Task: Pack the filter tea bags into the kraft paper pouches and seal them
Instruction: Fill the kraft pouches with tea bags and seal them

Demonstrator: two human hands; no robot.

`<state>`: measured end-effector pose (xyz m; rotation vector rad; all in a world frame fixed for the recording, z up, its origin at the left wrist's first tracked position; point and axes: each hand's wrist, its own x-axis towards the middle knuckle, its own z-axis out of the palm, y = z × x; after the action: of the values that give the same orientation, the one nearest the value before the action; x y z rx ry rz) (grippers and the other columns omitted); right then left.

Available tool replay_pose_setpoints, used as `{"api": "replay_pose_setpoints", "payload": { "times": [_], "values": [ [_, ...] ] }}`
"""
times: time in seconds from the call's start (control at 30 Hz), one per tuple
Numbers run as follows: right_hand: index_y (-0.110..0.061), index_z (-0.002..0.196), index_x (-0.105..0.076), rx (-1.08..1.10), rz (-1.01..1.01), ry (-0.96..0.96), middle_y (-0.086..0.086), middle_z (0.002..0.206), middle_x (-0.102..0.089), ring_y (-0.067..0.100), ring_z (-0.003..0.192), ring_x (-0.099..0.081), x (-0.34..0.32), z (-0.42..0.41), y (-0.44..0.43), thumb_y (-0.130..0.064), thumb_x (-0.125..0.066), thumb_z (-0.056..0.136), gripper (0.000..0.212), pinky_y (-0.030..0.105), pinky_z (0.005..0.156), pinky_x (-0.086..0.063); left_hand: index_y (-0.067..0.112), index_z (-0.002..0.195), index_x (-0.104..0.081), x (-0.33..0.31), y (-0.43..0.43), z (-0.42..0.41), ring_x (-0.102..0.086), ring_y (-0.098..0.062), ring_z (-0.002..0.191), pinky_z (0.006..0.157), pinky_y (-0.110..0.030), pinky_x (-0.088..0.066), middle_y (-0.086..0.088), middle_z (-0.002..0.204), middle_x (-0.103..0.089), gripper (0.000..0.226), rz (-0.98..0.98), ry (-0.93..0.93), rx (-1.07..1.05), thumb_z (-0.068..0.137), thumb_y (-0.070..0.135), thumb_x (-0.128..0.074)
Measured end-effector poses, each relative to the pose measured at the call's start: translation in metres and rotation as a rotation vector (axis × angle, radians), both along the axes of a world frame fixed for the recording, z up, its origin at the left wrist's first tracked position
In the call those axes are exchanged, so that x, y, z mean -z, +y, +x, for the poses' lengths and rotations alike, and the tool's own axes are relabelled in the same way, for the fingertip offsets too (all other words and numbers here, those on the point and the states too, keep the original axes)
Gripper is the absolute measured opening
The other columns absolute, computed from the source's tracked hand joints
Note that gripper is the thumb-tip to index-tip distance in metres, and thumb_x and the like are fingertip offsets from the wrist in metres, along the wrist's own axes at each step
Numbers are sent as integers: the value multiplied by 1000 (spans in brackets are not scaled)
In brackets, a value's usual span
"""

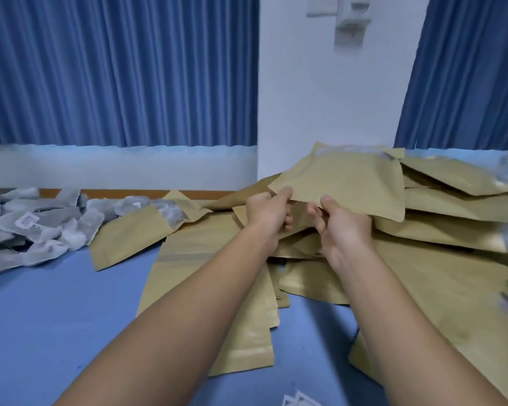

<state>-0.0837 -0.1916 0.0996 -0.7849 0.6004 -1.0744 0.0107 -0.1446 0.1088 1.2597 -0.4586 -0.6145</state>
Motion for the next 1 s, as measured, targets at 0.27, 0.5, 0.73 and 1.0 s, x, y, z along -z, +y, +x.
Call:
{"api": "replay_pose_setpoints", "payload": {
  "times": [0.27,0.5,0.73,1.0],
  "values": [
    [14,105,-60,-46,89,-355,30,124,-62,25,109,-67,-27,14,-36,14,-56,93,13,24,88,-56,9,149,-35,-15,-17,0,-62,-28,123,101,-34,-53,-24,134,-59,44,-314,130,264,106,8,-44],
    [-5,132,-61,-224,-450,355,7,125,-68,13,112,-64,42,55,20,-2,-61,96,36,27,104,-47,15,117,-71,72,70,36,-65,-17,110,92,-22,-46,-1,114,-73,28,358,-923,-114,95,12,-52],
    [-25,146,-49,-348,-1420,1017,-10,153,-45,8,143,-35,134,57,77,-29,-47,103,43,27,118,-23,30,147,-41,140,174,74,-30,-19,147,120,-46,-23,8,156,-40,61,812,-1316,90,96,63,-41],
    [-23,161,-1,-543,-1671,1401,-11,166,15,6,152,12,147,36,101,-61,-20,101,73,41,122,5,18,160,-8,150,228,64,-2,-25,154,125,-46,-11,-8,168,-2,111,1035,-1633,453,79,93,-17]
  ]
}}
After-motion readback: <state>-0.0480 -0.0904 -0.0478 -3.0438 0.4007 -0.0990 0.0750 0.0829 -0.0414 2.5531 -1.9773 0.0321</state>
